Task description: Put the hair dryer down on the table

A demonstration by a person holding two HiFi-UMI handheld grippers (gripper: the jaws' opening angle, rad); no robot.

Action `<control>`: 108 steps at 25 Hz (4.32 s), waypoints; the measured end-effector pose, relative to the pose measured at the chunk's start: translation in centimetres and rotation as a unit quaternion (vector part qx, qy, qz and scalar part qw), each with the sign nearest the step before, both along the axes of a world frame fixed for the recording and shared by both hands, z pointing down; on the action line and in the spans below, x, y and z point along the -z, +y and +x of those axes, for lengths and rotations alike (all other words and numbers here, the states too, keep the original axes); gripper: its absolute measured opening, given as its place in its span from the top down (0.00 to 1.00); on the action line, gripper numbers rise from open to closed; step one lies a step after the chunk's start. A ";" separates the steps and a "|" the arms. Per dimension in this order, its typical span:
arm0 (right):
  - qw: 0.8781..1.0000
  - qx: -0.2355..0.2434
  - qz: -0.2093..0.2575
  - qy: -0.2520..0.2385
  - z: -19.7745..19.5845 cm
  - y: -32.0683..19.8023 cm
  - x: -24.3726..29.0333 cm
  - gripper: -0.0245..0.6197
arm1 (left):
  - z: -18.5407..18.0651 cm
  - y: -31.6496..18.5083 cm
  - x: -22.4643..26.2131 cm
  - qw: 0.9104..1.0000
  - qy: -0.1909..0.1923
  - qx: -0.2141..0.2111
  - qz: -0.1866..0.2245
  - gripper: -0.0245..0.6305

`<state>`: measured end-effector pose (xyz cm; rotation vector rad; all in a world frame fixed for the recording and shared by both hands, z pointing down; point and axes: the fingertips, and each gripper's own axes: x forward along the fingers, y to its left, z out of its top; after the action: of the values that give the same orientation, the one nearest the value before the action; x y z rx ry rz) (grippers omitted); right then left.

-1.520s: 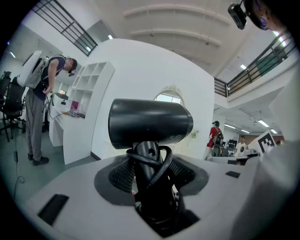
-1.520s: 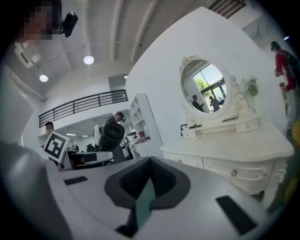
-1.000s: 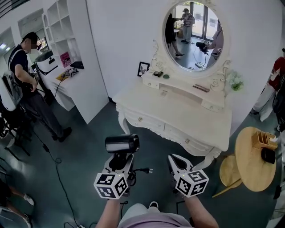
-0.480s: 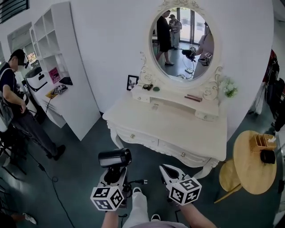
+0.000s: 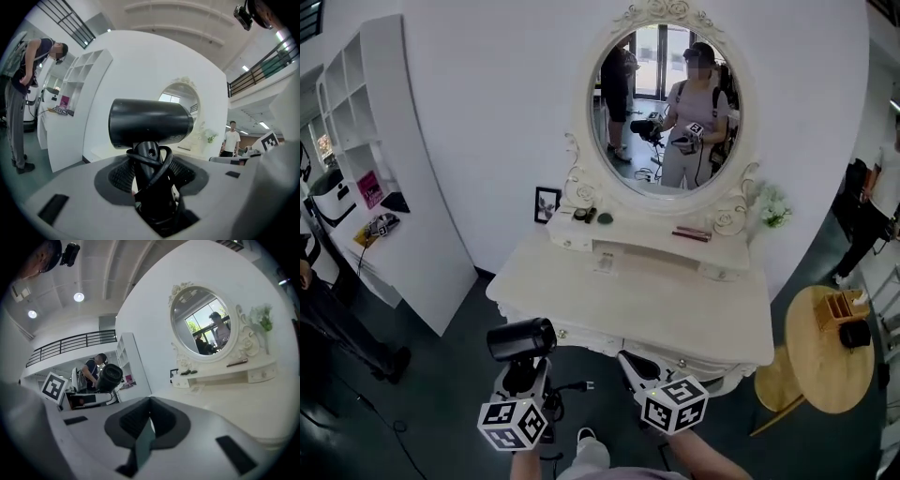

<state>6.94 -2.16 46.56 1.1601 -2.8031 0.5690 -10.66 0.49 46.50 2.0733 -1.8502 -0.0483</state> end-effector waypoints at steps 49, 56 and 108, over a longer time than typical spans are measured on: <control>0.995 -0.096 -0.028 -0.006 -3.5 -21.1 -1.1 0.96 | -3.9 -28.2 -3.0 0.992 -0.041 -0.108 -0.042 0.64; 0.996 -0.089 -0.032 -0.006 -3.9 -22.0 -1.4 0.96 | -3.0 -30.6 -5.3 0.989 -0.060 -0.115 -0.069 0.64; 0.994 -0.082 -0.065 -0.009 -3.1 -23.5 -3.4 0.96 | -0.3 -36.8 -18.3 0.921 -0.141 -0.164 -0.322 0.64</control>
<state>3.86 -25.66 49.98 1.3730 -2.6550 0.7651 -10.96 -36.35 64.80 1.9204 -1.3544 0.8660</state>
